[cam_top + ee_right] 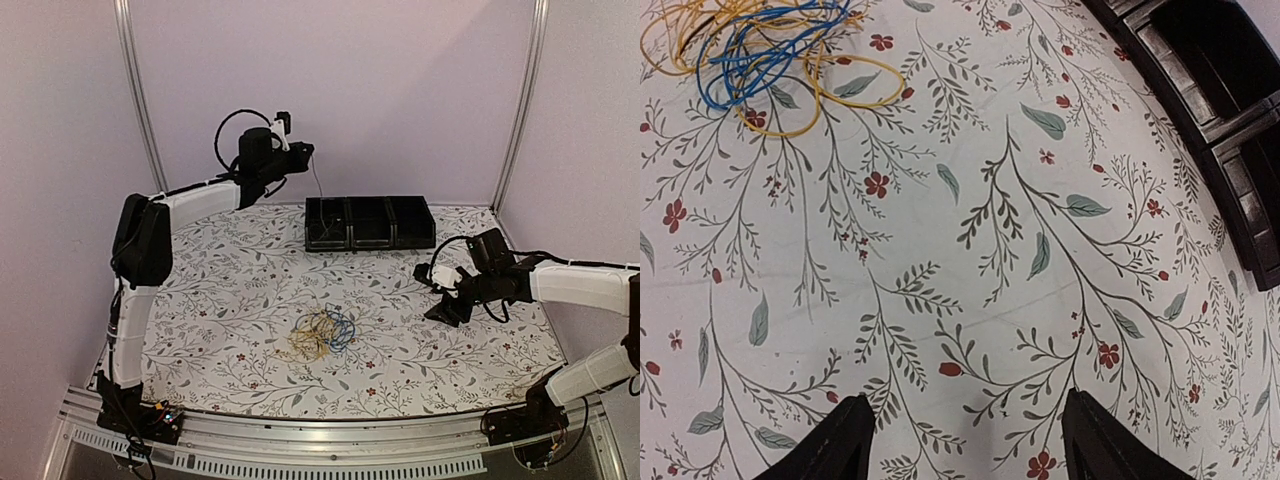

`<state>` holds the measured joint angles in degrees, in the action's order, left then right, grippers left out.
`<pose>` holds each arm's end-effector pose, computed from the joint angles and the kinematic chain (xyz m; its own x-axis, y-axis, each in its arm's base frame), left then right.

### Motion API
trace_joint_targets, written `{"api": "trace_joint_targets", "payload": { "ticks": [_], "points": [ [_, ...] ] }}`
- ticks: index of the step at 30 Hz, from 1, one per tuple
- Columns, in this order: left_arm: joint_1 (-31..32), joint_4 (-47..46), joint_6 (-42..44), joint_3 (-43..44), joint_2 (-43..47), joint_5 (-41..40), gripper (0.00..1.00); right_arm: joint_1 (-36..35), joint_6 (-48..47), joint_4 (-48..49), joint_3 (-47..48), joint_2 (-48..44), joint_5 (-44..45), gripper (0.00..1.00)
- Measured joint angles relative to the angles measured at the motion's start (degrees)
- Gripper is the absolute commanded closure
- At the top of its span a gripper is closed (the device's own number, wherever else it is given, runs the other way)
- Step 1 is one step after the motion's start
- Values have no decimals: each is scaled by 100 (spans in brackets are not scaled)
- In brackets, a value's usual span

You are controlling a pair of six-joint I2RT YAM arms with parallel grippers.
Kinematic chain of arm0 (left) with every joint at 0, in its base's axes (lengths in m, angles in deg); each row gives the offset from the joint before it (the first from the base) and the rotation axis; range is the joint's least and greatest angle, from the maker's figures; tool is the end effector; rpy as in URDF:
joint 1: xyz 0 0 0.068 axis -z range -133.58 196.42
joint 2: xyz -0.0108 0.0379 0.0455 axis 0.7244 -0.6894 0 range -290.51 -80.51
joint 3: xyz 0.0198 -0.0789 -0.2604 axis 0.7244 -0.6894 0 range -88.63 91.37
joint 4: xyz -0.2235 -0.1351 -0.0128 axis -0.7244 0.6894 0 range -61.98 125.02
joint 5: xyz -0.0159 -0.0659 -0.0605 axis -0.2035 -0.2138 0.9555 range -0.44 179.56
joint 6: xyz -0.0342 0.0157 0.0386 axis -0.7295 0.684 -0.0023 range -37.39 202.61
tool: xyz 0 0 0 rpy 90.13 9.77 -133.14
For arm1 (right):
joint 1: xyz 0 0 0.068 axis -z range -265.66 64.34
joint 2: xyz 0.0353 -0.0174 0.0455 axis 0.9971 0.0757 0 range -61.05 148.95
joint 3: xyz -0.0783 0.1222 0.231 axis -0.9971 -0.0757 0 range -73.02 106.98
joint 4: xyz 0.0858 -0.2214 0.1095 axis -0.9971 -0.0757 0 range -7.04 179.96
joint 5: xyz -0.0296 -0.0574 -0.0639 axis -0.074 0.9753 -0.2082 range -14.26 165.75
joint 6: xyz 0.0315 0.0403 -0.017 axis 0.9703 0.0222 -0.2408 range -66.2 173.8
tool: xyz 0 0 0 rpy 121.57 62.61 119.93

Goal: Untangle the cables

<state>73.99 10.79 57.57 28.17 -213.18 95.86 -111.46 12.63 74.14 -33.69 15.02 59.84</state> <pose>0.4949 -0.2627 0.3010 -0.2166 -0.3614 -0.9069 0.5139 0.7476 -0.4206 0.2248 0.1195 0.1853 -0.1639 -0.7823 -0.6009 -0.8985 0.3698 -0.2364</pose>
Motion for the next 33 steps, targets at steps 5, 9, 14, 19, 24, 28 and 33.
{"api": "trace_joint_targets", "payload": {
  "ticks": [5,9,14,19,24,28,33],
  "points": [
    [216,221,352,-605,2,-273,100,0,-22,-4,0,20,0,32],
    [293,269,479,-800,2,-402,100,0,-28,-9,0,33,-2,32],
    [293,310,654,-599,-68,-562,100,0,-31,-50,0,114,0,33],
    [302,44,994,61,-470,-914,100,0,-31,-61,0,140,0,33],
    [328,-702,1679,422,-890,-1316,100,0,-33,-68,0,216,13,33],
    [369,-1043,2192,820,-1287,-1593,100,0,-31,-72,0,275,22,34],
    [476,-1226,2671,651,-1523,-1818,100,0,-33,-85,0,328,39,34]
  ]
}}
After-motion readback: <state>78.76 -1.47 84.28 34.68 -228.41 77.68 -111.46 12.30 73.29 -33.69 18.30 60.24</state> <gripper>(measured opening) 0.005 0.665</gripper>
